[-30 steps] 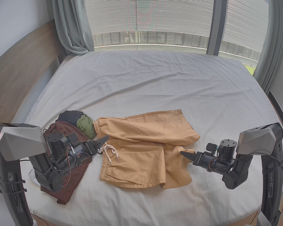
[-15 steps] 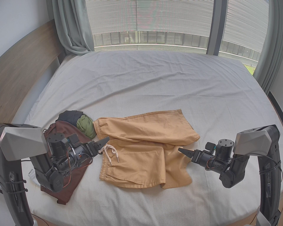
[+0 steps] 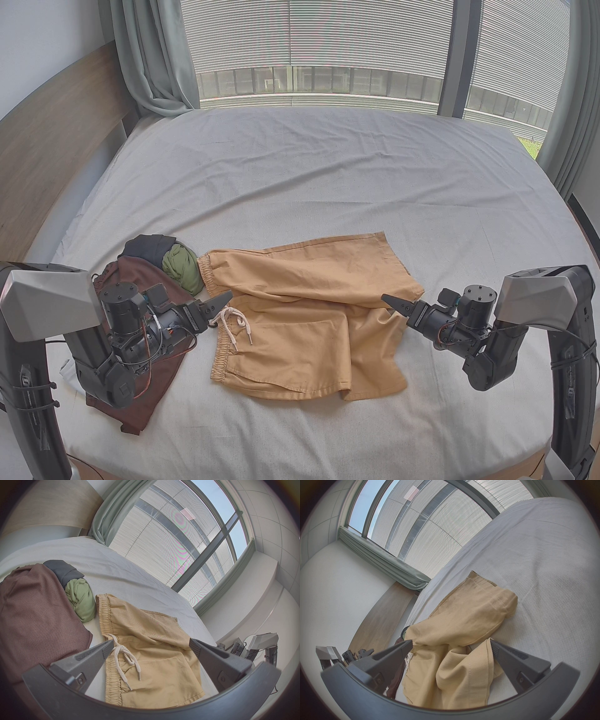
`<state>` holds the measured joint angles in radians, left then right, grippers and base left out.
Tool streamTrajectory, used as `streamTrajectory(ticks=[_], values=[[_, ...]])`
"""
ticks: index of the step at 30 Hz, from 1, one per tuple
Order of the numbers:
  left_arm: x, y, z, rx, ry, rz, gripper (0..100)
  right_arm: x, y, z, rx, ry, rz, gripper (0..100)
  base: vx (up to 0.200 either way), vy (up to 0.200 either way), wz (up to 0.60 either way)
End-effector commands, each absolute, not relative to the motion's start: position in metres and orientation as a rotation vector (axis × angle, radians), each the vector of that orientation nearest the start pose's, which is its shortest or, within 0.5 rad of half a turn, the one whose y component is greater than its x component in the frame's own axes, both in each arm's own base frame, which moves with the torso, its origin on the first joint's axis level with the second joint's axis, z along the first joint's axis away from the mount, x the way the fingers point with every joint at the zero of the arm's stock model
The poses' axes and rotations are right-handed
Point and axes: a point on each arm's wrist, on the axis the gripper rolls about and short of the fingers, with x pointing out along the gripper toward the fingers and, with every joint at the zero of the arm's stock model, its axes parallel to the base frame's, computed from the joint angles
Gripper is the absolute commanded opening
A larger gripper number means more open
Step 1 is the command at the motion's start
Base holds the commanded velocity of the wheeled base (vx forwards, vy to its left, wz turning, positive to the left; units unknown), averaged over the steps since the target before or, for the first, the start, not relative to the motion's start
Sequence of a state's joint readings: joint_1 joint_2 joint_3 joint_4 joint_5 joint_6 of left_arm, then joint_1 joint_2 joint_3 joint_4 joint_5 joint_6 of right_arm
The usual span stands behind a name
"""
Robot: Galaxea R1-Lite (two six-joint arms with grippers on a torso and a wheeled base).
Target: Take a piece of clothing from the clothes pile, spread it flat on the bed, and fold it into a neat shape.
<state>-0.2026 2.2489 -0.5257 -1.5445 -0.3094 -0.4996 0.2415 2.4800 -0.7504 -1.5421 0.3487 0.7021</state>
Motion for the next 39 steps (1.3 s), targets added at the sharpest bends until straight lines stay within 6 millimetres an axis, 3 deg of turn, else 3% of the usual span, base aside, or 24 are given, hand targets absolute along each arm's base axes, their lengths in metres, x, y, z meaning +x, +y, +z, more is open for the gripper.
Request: streamTrajectory(ticks=[1,9,10,18,30,39], values=[[0.328,-0.074,0.031,-0.497,0.305,-0.454,100,0.365,0.099,-0.015,0.687,0.393,0.500,100,0.000,0.000,0.00],[0.329,-0.074,0.028,-0.498,0.314,-0.451,100,0.365,0.097,-0.021,0.686,0.408,0.486,100,0.000,0.000,0.00],[0.329,-0.074,0.028,-0.498,0.314,-0.451,100,0.365,0.097,-0.021,0.686,0.408,0.486,0,0.000,0.000,0.00],[0.329,-0.075,0.028,-0.497,0.312,-0.451,100,0.367,0.096,-0.018,0.687,0.394,0.484,0,0.000,0.000,0.00],[0.327,-0.076,0.026,-0.497,0.321,-0.454,100,0.378,0.077,-0.014,0.686,0.338,0.438,0,0.000,0.000,0.00],[0.326,-0.072,0.015,-0.489,0.359,-0.440,100,0.381,0.077,-0.018,0.665,0.335,0.437,0,0.000,0.000,0.00]])
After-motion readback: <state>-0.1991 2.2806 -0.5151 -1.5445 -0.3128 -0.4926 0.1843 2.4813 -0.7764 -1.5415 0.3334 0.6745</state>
